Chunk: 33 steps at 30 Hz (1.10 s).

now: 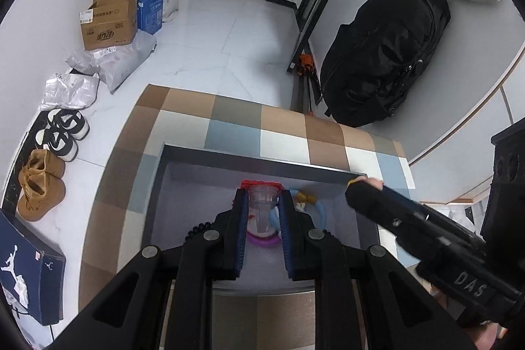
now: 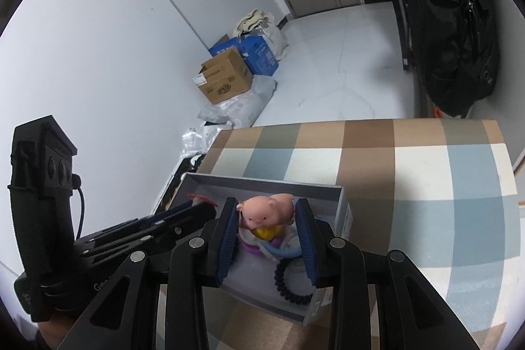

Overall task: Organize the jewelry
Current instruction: 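Carry the pacifier with the left tool while the right tool carries the pig over the box, then open both tools to drop the pacifier and pig into the box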

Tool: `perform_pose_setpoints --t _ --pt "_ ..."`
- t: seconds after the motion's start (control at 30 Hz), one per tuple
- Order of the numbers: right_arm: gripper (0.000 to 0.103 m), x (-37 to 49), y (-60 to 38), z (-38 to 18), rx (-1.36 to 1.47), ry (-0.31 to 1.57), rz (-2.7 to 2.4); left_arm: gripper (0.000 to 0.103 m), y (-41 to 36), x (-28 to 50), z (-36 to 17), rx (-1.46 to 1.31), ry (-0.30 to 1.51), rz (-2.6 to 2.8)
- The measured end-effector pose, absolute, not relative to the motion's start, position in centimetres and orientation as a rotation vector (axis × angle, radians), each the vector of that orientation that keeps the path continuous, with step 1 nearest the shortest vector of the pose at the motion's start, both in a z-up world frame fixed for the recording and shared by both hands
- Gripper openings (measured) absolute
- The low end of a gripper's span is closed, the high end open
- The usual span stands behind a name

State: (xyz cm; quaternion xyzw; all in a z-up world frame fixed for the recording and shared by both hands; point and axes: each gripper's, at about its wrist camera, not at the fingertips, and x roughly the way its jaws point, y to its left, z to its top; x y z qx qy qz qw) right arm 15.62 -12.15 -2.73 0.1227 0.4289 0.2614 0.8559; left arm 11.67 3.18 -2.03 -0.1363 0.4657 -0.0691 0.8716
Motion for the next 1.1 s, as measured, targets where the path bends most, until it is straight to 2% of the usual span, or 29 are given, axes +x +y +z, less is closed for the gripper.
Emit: perform_pose_setpoints --t 0.4,0.6,0.67,0.7,0.73,0.8,1.0,1.1 --pt "0.034 16.0 -12.9 -3.1 0.289 0.935 0.541 0.014 2.9 12.1 -2.2 -0.272 0.963 -0.120" --pt "0.036 16.0 -13.2 -3.0 0.290 0.935 0.535 0.015 3.6 12.4 -2.3 -0.359 0.962 -0.143" --pt "0.036 16.0 -13.3 -3.0 0.293 0.938 0.525 0.023 4.0 12.4 -2.2 -0.416 0.950 -0.135" --pt "0.036 16.0 -13.3 -3.0 0.296 0.943 0.520 0.036 4.1 12.3 -2.1 -0.430 0.933 -0.137" --pt "0.036 16.0 -13.4 -2.9 0.302 0.948 0.519 0.053 4.3 12.1 -1.8 -0.434 0.910 -0.131" --pt "0.039 15.9 -13.8 -2.6 0.321 0.937 0.525 0.063 4.4 11.6 -1.1 -0.421 0.856 -0.114" --pt "0.058 15.5 -14.4 -1.8 0.330 0.902 0.525 0.064 4.3 11.9 -1.5 -0.406 0.887 -0.107" --pt "0.060 15.4 -14.2 -1.7 0.327 0.904 0.527 0.064 4.6 12.0 -2.1 -0.415 0.921 -0.085"
